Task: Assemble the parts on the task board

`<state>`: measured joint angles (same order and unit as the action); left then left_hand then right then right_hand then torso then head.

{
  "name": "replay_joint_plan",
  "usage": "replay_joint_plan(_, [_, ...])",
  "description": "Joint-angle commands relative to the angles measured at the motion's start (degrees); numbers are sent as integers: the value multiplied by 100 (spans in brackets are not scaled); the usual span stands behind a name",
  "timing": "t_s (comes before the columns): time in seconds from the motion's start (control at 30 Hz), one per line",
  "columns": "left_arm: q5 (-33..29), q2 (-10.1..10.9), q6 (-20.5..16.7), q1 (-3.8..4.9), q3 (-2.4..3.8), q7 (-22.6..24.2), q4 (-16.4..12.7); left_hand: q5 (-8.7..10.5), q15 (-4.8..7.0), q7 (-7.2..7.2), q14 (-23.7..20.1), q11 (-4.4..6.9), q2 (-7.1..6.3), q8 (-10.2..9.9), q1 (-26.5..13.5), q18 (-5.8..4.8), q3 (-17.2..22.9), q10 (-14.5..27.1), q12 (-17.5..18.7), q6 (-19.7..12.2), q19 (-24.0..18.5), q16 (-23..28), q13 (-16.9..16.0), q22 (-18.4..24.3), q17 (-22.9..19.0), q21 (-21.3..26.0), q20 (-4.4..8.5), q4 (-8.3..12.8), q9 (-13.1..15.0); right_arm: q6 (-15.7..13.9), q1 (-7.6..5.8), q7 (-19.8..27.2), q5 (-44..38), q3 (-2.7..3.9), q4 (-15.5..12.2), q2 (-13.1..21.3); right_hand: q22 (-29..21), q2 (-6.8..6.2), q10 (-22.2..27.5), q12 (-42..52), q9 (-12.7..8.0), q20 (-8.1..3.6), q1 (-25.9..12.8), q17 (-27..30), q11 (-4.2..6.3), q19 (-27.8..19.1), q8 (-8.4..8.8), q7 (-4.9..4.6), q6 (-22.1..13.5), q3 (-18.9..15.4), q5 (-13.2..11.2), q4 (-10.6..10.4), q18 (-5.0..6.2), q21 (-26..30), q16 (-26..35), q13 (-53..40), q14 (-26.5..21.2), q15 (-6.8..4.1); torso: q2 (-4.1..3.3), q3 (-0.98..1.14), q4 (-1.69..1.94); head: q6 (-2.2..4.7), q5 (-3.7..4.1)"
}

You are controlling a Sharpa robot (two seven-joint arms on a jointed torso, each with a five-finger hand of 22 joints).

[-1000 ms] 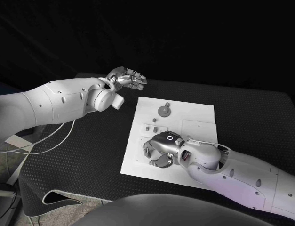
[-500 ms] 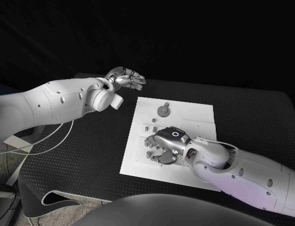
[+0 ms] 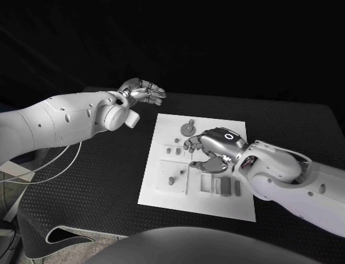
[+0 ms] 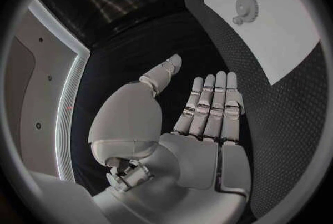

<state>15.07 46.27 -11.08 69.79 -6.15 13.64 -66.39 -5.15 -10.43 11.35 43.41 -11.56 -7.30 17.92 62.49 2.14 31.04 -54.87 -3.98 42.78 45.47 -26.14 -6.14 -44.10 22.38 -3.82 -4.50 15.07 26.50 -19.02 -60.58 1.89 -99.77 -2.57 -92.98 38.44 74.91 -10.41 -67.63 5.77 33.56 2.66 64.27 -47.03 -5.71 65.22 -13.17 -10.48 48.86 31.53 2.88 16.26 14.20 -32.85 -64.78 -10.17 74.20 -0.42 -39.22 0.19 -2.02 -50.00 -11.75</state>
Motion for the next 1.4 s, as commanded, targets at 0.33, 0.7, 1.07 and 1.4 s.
replay_joint_plan(0.33, [12,111,45,-2,0,99,-74,17,-6,120,35,-16,11,30,13,44,-42,-22,-13,-20,-4,22,8,10,13,-24,-27,-14,-7,878,-215,-971,1527,1,-147,1000,112,-132,-1347,1666,255,-120,-1258,-2,562,198,-332,352,443,-381,-7,-831,80,-95,-289,-1582,111,-556,14,8,-84,23,169])
replay_joint_plan(0.7, [12,108,88,-30,-9,76,-42,17,-6,119,35,-15,10,32,8,45,-44,-24,-14,-19,-4,24,10,11,15,-24,-26,-16,-8,2082,-201,-2014,2443,-134,-266,1378,150,-22,107,5476,750,-357,-1757,-738,722,379,-537,558,710,-99,225,-1706,80,-510,-1372,-5448,56,-714,16,12,-85,53,262])
replay_joint_plan(1.07, [11,42,116,-46,-12,71,-21,17,-6,119,33,-16,13,33,-3,43,-49,-23,-12,-20,-5,28,13,13,18,-24,-27,-23,-9,2315,-185,-2754,2986,-344,-167,1167,145,507,-106,5928,824,-404,-2180,-1089,731,258,-427,571,764,-445,36,-1859,80,-741,-1615,-5909,116,-721,35,-1,-89,35,318])
replay_joint_plan(1.4, [11,66,119,-46,-14,55,-41,17,-8,119,30,-17,13,34,-11,43,-53,-21,-10,-20,-7,32,16,14,19,-23,-27,-28,-10,2370,-135,-2854,3169,-396,-43,990,139,469,-148,5969,812,-433,-2368,-1120,739,216,-349,577,799,-488,28,-2010,80,-815,-1653,-5987,115,-729,14,-9,-96,4,337])
